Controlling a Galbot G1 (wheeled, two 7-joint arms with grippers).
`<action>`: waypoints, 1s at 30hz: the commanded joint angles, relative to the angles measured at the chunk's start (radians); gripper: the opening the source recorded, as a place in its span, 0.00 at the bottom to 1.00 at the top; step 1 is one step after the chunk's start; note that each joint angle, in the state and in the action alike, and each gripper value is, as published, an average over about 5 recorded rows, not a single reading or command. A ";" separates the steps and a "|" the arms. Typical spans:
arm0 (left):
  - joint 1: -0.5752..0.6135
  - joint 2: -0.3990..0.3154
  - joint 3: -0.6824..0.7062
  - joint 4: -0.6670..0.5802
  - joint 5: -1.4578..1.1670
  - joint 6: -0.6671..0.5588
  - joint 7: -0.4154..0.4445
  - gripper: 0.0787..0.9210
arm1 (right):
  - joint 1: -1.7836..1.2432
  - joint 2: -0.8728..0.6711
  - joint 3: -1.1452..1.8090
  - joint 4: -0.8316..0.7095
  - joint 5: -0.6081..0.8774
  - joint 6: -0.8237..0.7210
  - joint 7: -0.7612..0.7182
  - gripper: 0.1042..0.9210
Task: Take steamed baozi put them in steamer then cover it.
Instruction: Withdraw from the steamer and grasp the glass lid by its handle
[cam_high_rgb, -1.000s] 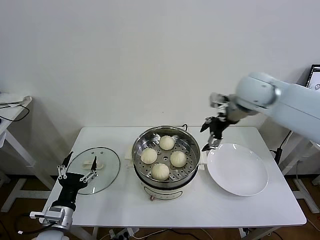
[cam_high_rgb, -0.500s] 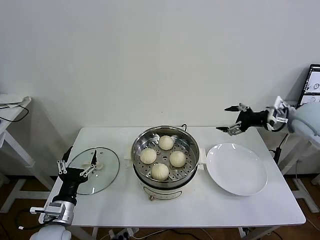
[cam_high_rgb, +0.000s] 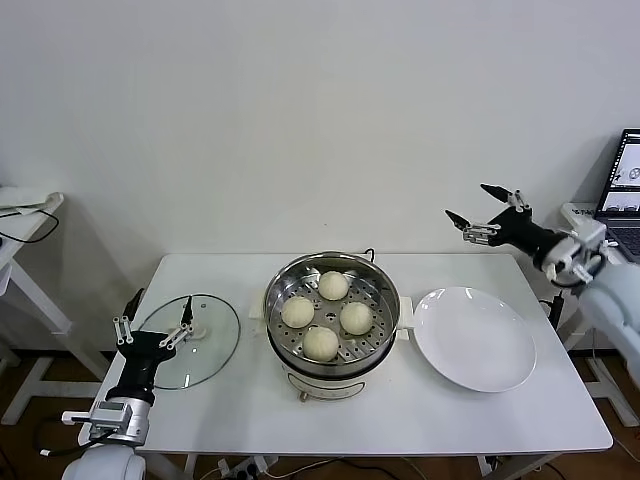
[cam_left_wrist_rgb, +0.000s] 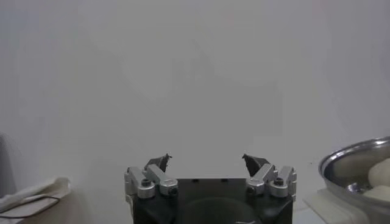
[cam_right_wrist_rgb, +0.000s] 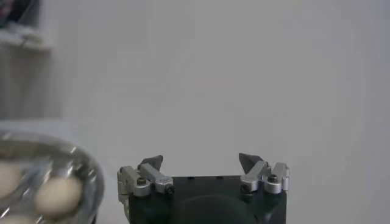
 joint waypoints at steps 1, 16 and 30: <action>-0.027 0.000 0.012 0.047 0.020 -0.025 -0.006 0.88 | -0.460 0.378 0.365 0.106 -0.130 0.219 0.162 0.88; -0.011 0.037 0.020 0.089 0.138 -0.053 -0.016 0.88 | -0.619 0.698 0.322 0.134 -0.278 0.398 0.220 0.88; 0.015 0.109 -0.018 0.328 1.062 -0.326 -0.264 0.88 | -0.616 0.740 0.282 0.132 -0.283 0.397 0.216 0.88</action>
